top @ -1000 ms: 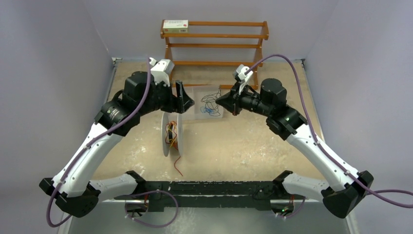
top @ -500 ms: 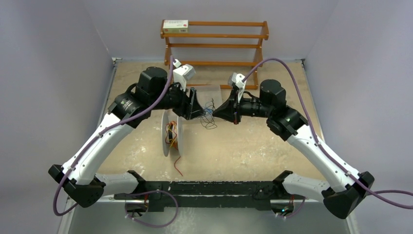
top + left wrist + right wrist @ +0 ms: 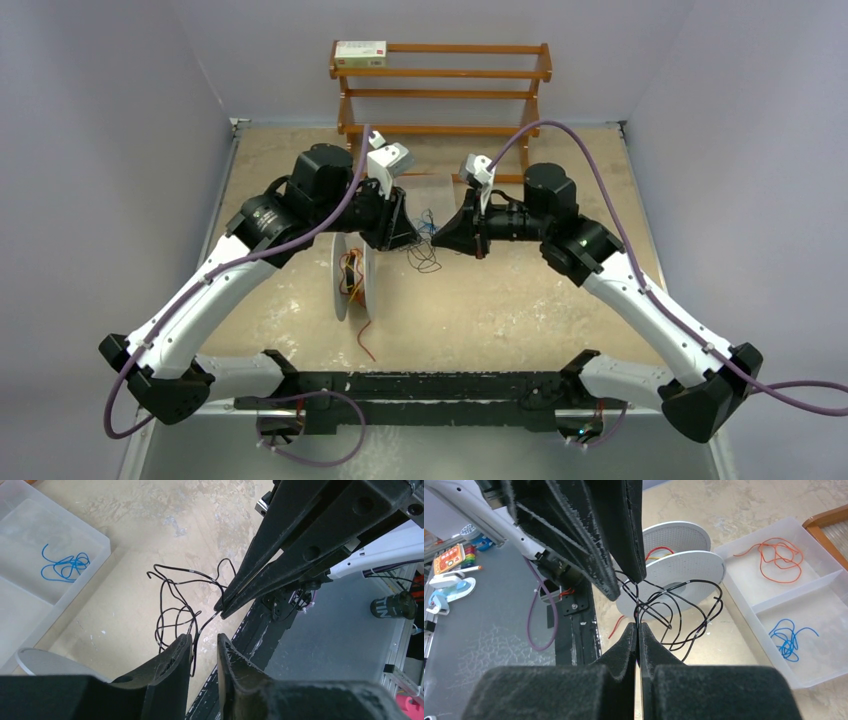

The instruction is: Wrap the cables

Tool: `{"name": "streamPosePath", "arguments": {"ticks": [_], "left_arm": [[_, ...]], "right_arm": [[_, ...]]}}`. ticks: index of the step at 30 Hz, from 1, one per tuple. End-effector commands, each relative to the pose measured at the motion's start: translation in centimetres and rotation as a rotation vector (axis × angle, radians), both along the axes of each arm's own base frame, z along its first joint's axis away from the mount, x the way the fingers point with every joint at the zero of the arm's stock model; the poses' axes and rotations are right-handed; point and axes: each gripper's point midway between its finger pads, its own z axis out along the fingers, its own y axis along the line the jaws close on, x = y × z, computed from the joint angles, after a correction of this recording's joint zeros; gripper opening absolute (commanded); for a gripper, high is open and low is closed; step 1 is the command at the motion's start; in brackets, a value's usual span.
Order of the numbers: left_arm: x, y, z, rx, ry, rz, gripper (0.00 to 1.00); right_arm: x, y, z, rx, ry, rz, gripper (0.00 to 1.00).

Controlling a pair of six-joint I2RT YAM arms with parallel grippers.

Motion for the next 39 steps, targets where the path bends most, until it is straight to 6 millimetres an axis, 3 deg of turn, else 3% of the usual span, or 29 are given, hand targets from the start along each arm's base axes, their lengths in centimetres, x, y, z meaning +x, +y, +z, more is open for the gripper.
{"name": "streamPosePath", "arguments": {"ticks": [1, 6, 10, 16, 23, 28, 33, 39], "left_arm": [[-0.4, 0.2, 1.9, -0.036, -0.067, -0.012, 0.19], [-0.5, 0.2, 1.7, -0.034, -0.063, -0.015, 0.13], [-0.6, 0.1, 1.5, -0.037, -0.057, -0.025, 0.00], [-1.2, 0.0, 1.7, -0.049, -0.058, -0.048, 0.00], [-1.5, 0.0, 1.6, -0.057, -0.056, -0.057, 0.28], [-1.6, 0.0, 0.7, -0.046, -0.038, -0.063, 0.32], [-1.7, 0.0, 0.9, -0.048, -0.046, -0.067, 0.00], [-1.7, 0.3, 1.6, -0.057, -0.068, -0.055, 0.00]], "right_arm": [[-1.0, 0.3, 2.8, 0.052, -0.068, 0.055, 0.00], [-1.8, 0.4, 3.1, 0.063, -0.069, 0.078, 0.00], [-1.8, 0.3, 3.4, 0.075, -0.074, 0.063, 0.00], [-1.9, 0.4, 3.7, 0.086, -0.075, 0.061, 0.00], [-1.9, 0.6, 3.8, 0.092, -0.077, 0.065, 0.00], [-1.8, 0.8, 4.0, 0.099, -0.086, 0.067, 0.00], [-1.9, 0.8, 4.0, 0.092, -0.088, 0.069, 0.00], [-2.0, 0.7, 3.6, 0.090, -0.081, 0.059, 0.00]]}}
